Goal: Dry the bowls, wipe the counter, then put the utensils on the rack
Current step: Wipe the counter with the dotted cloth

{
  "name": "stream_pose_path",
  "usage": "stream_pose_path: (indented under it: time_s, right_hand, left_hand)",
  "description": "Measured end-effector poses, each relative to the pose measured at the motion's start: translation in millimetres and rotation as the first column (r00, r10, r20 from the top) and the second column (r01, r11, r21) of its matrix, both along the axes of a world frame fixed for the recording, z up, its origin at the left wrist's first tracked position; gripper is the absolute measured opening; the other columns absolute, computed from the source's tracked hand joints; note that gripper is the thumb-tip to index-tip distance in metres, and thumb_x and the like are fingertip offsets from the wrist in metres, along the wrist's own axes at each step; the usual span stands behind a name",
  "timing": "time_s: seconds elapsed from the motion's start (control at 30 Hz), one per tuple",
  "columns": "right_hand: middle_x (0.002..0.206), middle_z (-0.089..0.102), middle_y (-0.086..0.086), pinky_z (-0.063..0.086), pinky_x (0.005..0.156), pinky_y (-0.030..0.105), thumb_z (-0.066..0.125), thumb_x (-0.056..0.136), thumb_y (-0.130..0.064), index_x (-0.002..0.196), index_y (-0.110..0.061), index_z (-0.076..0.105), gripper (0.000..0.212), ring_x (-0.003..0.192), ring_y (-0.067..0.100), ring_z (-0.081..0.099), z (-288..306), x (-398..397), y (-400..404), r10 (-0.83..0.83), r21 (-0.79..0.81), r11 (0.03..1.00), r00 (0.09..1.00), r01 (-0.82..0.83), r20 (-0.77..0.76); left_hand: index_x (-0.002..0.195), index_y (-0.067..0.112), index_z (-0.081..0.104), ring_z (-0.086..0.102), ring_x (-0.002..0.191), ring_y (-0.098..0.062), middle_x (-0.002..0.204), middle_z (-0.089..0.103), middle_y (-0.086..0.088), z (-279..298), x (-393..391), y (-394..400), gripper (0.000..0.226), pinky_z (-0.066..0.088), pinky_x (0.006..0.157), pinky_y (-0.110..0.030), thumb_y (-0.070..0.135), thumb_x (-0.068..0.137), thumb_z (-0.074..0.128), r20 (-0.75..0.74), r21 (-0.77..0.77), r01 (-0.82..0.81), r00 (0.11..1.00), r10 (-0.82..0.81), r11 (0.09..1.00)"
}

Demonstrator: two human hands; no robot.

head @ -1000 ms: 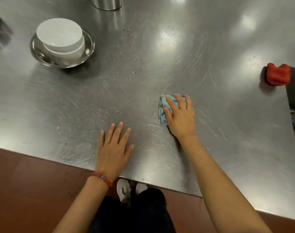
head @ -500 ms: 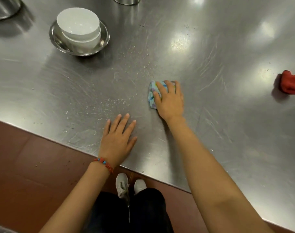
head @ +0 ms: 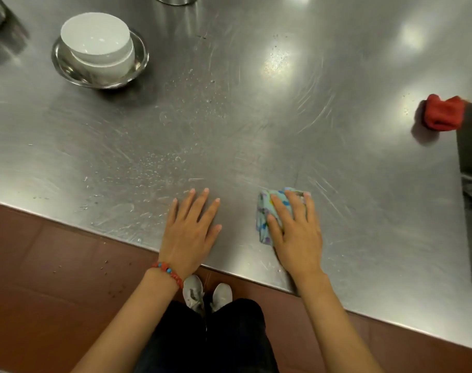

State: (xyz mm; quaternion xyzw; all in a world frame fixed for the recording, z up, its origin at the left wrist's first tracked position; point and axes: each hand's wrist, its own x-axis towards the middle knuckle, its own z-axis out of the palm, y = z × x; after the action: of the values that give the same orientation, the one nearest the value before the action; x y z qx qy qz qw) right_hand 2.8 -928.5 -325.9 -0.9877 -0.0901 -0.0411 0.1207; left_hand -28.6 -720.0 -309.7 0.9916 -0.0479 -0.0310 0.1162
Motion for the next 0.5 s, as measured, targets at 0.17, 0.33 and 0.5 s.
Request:
stream_pose_path:
  time_s: [0.17,0.33,0.5]
  right_hand:
    - [0.138,0.050,0.014,0.036,0.103,0.053,0.032,0.091,-0.041,0.124,-0.013,0.058,0.051,0.132,0.043,0.034,6.0,-11.4,-53.7,-0.274,0.034,0.961,0.962,0.274,-0.009]
    - [0.132,0.056,0.016,0.040,0.100,0.056,0.048,0.089,-0.031,0.120,-0.014,0.061,0.038,0.127,0.047,0.040,6.0,-26.1,-5.8,-0.300,0.040,0.953,0.953,0.299,0.034]
    - [0.134,0.055,0.002,0.038,0.103,0.044,0.042,0.090,-0.041,0.126,-0.028,0.055,0.041,0.132,0.035,0.037,-4.6,-53.7,59.1,-0.039,-0.013,0.999,0.999,0.040,0.036]
  left_hand:
    - [0.121,0.010,0.059,0.051,0.119,-0.041,0.128,0.057,-0.018,-4.6,-4.4,-8.3,0.048,0.039,0.094,-0.061,0.036,0.084,0.042,-0.060,0.045,0.023,0.998,-0.020,0.999]
    - [0.121,0.010,0.058,0.049,0.121,-0.040,0.129,0.056,-0.018,-4.2,-4.0,-7.7,0.052,0.037,0.095,-0.061,0.037,0.084,0.033,-0.085,0.018,0.016,0.996,-0.014,1.000]
    - [0.118,0.009,0.060,0.053,0.116,-0.041,0.126,0.059,-0.018,-2.8,-3.8,-7.2,0.040,0.041,0.091,-0.062,0.026,0.084,0.050,-0.011,0.005,0.016,1.000,-0.016,1.000]
